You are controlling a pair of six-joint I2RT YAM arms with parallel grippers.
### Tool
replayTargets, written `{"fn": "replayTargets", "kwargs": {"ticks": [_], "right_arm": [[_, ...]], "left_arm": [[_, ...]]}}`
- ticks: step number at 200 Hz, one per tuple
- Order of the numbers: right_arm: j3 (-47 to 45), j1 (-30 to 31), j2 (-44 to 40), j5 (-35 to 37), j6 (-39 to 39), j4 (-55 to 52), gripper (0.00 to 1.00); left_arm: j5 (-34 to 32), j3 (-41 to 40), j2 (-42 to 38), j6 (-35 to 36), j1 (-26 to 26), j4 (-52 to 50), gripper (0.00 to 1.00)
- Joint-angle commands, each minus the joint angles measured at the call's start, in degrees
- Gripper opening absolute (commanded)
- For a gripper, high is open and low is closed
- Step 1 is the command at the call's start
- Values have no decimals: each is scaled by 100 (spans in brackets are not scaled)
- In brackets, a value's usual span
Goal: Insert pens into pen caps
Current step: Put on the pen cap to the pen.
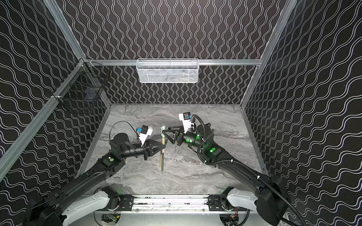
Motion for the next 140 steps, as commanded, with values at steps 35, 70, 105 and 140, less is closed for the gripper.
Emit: {"fn": "replayTargets", "kwargs": {"ticks": [35,70,105,140], "right_arm": [[266,-55,283,-1172,-91,298,67],[289,-55,336,-1304,-59,460,58],[318,-55,232,-1286,-164,356,57],[374,-63,220,-1310,-234,237,50]], "left_arm": [[305,108,187,69,-132,249,0],[279,121,230,117,-169,193,0],[286,117,291,109,-170,233,0],[271,112,320,108,-170,248,0]]}}
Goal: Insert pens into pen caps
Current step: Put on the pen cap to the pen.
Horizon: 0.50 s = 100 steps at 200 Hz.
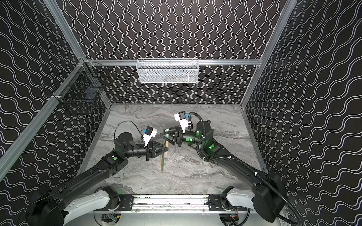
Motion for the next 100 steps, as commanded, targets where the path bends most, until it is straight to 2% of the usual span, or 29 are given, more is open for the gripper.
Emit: {"fn": "replayTargets", "kwargs": {"ticks": [1,33,92,100], "right_arm": [[76,-4,-22,-86,-98,97,50],[76,-5,12,-51,-110,70,38],[-133,7,61,-121,69,252,0],[-170,20,50,-130,88,263,0]], "left_arm": [[28,29,28,67,-3,164,0],[-14,34,-7,95,1,109,0],[-119,89,-91,121,-2,94,0],[-146,114,-95,124,1,123,0]]}}
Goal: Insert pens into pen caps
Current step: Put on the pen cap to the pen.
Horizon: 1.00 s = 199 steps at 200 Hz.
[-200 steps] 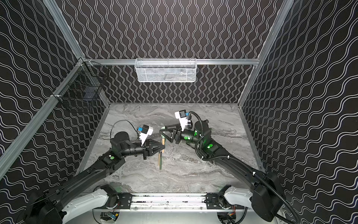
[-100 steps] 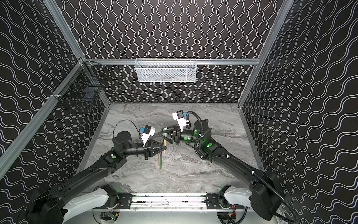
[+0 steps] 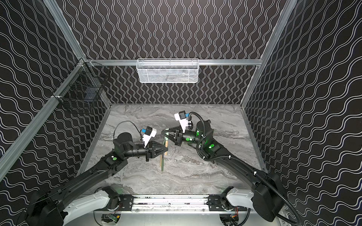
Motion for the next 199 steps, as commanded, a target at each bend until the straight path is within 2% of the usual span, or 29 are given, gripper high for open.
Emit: {"fn": "replayTargets", "kwargs": {"ticks": [1,48,85,142,199], "right_arm": [[-101,32,-8,-125,176,132,0],[-415,187,-162,-89,116,80,0],[-733,542,-299,38,-378,-70,0],[-1442,660,-365,39,-334,320,0],[-1683,810,-482,157,-387,216,0]], "left_arm": [[-108,105,-21,109,4,254,0],[-228,388,15,232,4,186,0],[-135,515,174,-11,12,667,0],[-380,1031,129,102,124,660,0],[-150,1233,263,-224,329,1288,0]]}}
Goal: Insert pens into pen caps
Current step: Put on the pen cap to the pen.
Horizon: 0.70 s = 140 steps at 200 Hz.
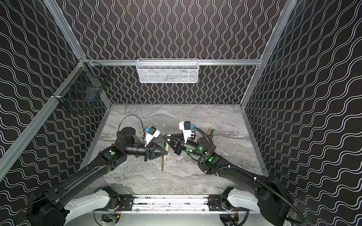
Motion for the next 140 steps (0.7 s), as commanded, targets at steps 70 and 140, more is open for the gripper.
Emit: {"fn": "replayTargets", "kwargs": {"ticks": [70,140], "right_arm": [[353,104,157,-409,-216,-1994,0],[919,-82,364,105,336,-2067,0]], "left_arm": [[-493,-52,159,-886,161,3842,0],[-430,-474,-84,-1017,165,3768,4]]}}
